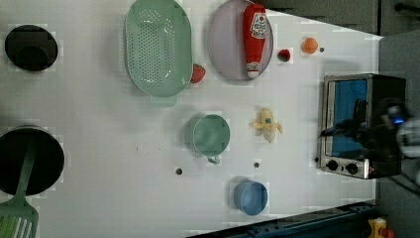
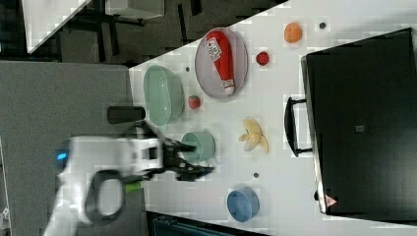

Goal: Pick Banana and place it in mug.

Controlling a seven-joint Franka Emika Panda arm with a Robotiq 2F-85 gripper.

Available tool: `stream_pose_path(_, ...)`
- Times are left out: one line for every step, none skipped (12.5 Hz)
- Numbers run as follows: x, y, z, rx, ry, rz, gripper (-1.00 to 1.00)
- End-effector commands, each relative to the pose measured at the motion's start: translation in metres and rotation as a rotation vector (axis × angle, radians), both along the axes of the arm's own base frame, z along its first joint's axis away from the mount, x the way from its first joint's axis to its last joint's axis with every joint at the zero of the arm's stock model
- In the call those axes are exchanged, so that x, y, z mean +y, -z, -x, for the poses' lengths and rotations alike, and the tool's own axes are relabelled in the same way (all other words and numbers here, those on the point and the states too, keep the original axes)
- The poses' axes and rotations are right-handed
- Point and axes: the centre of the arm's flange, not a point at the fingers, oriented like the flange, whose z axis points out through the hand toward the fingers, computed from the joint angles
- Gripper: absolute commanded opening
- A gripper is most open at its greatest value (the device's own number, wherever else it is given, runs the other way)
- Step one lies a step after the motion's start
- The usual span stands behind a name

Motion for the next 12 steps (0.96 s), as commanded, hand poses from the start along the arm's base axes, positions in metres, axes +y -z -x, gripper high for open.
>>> stream_pose_path(0.012,0.006,-0.007,-0.138,-0.224,-0.007,1.0)
stream_pose_path(0.011,0.028,-0.012,-0.138,-0.284,-0.011,1.0)
stream_pose_path(0.011,0.049,-0.017,-0.134,-0.351,-0.018,1.0)
stream_pose_path(0.011,0.07,-0.02,-0.123,-0.42,-0.026,1.0)
stream_pose_path(0.011,0.092,-0.023,-0.109,-0.485,-0.035,1.0)
stream_pose_path(0.01,0.115,-0.024,-0.091,-0.543,-0.046,1.0)
stream_pose_path(0.01,0.137,-0.023,-0.074,-0.587,-0.055,1.0)
stream_pose_path(0.01,0.157,-0.023,-0.062,-0.618,-0.061,1.0)
stream_pose_path(0.01,0.177,-0.022,-0.054,-0.621,-0.062,1.0)
stream_pose_path(0.01,0.193,-0.021,-0.049,-0.623,-0.06,1.0)
stream_pose_path(0.01,0.206,-0.02,-0.052,-0.623,-0.057,1.0)
stream_pose_path(0.012,0.213,-0.023,-0.074,-0.63,-0.049,1.0)
